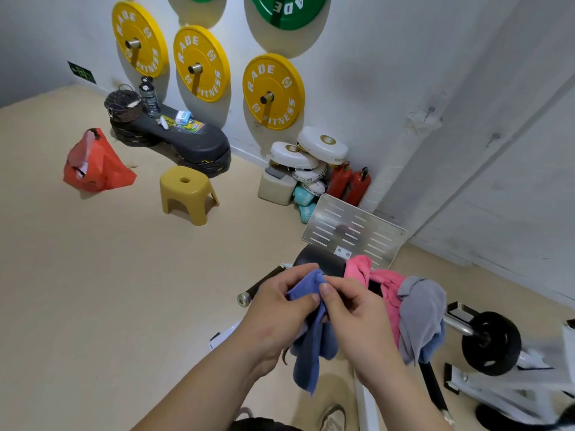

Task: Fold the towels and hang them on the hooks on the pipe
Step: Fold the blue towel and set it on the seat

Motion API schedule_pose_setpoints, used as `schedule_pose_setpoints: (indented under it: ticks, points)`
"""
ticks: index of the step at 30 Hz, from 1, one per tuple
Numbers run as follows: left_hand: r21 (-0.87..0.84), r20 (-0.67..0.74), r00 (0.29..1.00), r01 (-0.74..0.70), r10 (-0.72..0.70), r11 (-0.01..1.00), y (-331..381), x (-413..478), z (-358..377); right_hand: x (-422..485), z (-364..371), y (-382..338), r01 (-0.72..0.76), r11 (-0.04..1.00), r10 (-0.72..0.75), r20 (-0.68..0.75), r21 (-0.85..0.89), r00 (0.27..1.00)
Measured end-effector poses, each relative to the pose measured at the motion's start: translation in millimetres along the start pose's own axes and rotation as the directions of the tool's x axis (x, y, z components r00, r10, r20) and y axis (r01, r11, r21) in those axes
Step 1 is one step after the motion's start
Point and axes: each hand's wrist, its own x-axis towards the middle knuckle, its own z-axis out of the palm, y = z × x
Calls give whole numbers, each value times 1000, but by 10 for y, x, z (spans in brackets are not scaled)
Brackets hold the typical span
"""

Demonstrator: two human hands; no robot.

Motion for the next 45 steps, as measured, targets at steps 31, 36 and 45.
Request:
schedule_pose_setpoints:
  ticks: [31,36,45]
  points:
    - [249,69,975,-222,211,943,132,-116,41,32,-148,-161,125,992,-122,-79,34,989]
    - [334,124,949,-316,291,888,175,-107,36,13,-218,-198,164,986,-162,45,-37,986]
    - [512,124,933,-353,339,783,-9,24,-7,32,-292,16,10,974,5,65,-228,998]
